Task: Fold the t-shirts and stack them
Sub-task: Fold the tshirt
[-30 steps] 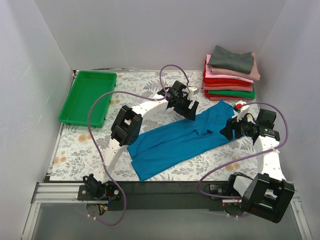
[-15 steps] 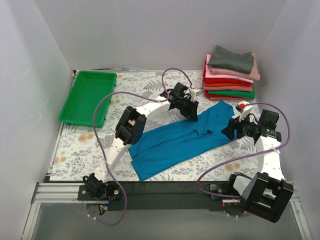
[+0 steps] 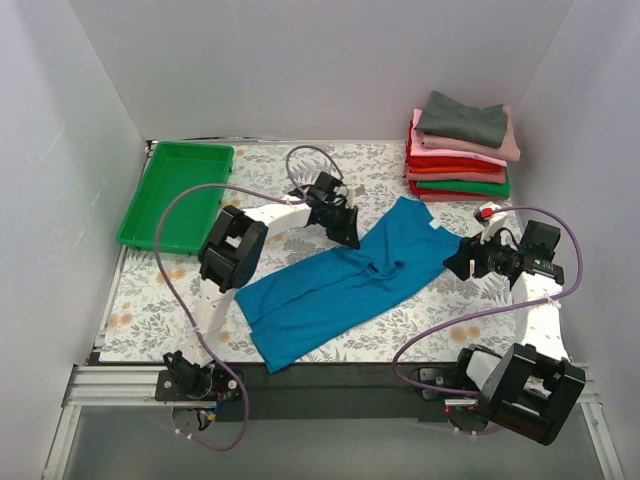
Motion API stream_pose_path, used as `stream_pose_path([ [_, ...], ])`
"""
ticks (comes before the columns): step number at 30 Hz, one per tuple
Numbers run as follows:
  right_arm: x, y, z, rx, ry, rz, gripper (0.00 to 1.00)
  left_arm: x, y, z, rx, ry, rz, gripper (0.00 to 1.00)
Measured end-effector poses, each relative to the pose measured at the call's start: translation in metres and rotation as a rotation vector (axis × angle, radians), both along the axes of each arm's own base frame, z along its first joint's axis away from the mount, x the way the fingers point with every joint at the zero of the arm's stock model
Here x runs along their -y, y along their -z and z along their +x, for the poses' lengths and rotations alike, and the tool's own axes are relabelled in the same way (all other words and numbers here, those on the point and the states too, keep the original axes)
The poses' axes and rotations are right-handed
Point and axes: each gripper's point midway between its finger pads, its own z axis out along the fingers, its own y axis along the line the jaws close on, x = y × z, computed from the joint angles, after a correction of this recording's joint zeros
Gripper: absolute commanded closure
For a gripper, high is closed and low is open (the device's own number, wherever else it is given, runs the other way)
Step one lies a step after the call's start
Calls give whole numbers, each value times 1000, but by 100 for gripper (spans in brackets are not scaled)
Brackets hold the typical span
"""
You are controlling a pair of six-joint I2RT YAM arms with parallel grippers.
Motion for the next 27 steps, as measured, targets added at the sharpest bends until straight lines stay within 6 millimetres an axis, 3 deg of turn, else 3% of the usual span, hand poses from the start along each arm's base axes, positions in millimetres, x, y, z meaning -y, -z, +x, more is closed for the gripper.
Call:
stream_pose_path([
  [7,-1,-1,0,2,-3,4,32,-118,4,3,-173,-322,92,100],
  [11,-3,2,1,-7,-16,15,33,-183,4,31,-262,-575,95,100],
  [14,-14,15,1,-53,-60,13,33,-216,3,56,-274,-711,98,85],
  [15,-23,21,1,-75,-94,6,33,-223,3,64,-271,-743,105,70],
  [18,-56,40,1,-153,-216,-36,34,-231,-7,90,-221,-797,113,50],
  [20,-76,50,11,-203,-267,-71,34,-235,-13,104,-180,-824,124,45],
  [25,-114,68,76,-271,-229,-134,33,-244,-29,117,-85,-851,138,35],
  [27,-126,73,107,-291,-175,-118,33,-252,-48,113,-18,-863,143,29],
])
